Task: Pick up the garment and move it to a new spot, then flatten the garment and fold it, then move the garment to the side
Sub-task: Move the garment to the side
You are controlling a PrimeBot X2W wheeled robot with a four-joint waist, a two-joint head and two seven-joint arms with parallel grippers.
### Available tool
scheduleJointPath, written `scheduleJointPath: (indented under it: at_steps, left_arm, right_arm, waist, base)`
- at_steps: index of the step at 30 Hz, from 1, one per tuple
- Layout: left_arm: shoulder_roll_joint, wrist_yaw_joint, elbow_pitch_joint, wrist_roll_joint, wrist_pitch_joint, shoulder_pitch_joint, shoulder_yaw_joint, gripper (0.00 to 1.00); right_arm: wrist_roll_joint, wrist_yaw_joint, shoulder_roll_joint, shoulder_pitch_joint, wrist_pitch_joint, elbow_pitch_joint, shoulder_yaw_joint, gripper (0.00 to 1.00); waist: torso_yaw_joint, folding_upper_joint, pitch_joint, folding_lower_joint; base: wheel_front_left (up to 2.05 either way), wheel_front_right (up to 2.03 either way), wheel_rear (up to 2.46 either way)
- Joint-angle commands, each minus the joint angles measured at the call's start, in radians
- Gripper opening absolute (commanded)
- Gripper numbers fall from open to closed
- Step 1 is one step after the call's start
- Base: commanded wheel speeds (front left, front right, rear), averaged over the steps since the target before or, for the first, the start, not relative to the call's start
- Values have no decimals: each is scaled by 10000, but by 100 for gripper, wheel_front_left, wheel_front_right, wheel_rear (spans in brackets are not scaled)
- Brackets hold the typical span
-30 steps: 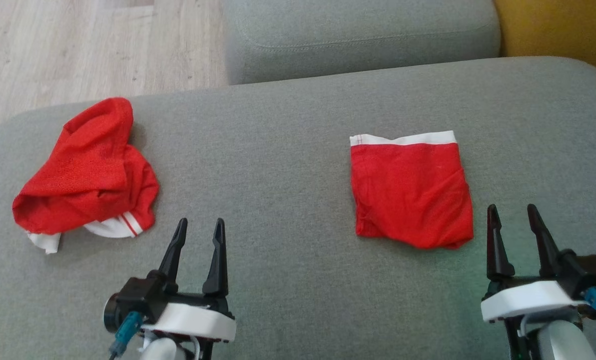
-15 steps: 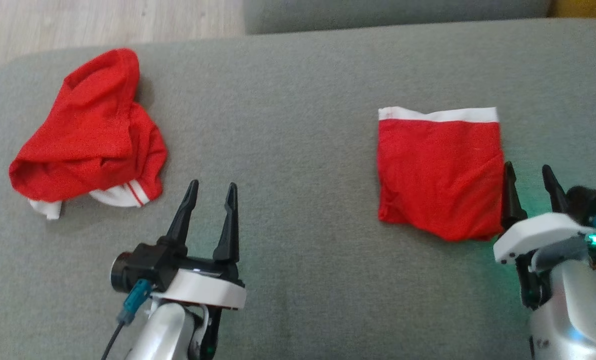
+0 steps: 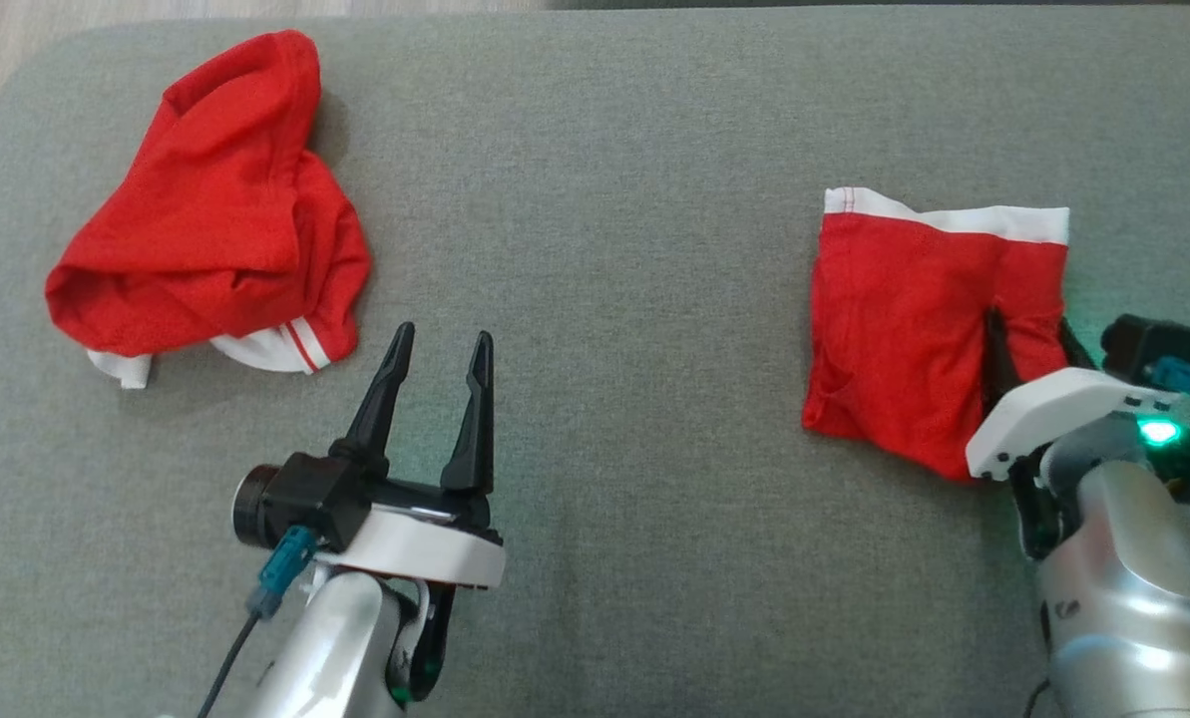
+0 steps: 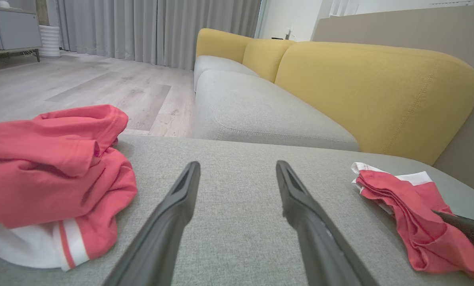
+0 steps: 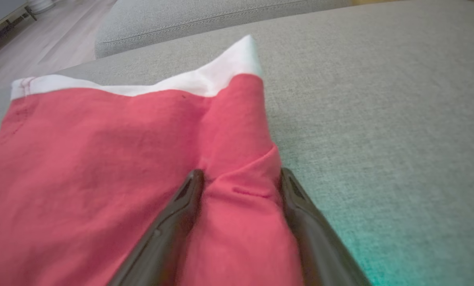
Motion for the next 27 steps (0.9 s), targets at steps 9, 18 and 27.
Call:
scheduleJointPath:
  at_steps: [9, 18, 27]
  left_arm:
    - [3, 88, -200, -85, -95, -67, 358, 100]
    - [3, 38, -338, -70, -95, 117, 497, 100]
    - [3, -39, -365, -14, -95, -103, 404, 100]
  right_arm:
    - [-1406, -9, -641, -212, -927, 29, 1264, 0]
    - [-1521, -9, -3516, -122, -361, -93, 3795, 0]
    - [-933, -9, -6288, -33, 194, 157, 4618, 0]
  waist:
    - [-453, 0, -569, 0]
    - [-621, 0, -717, 0]
    - [-322, 0, -160, 0]
  base:
    - [0, 0, 0]
    - [0, 0, 0]
    - [0, 0, 0]
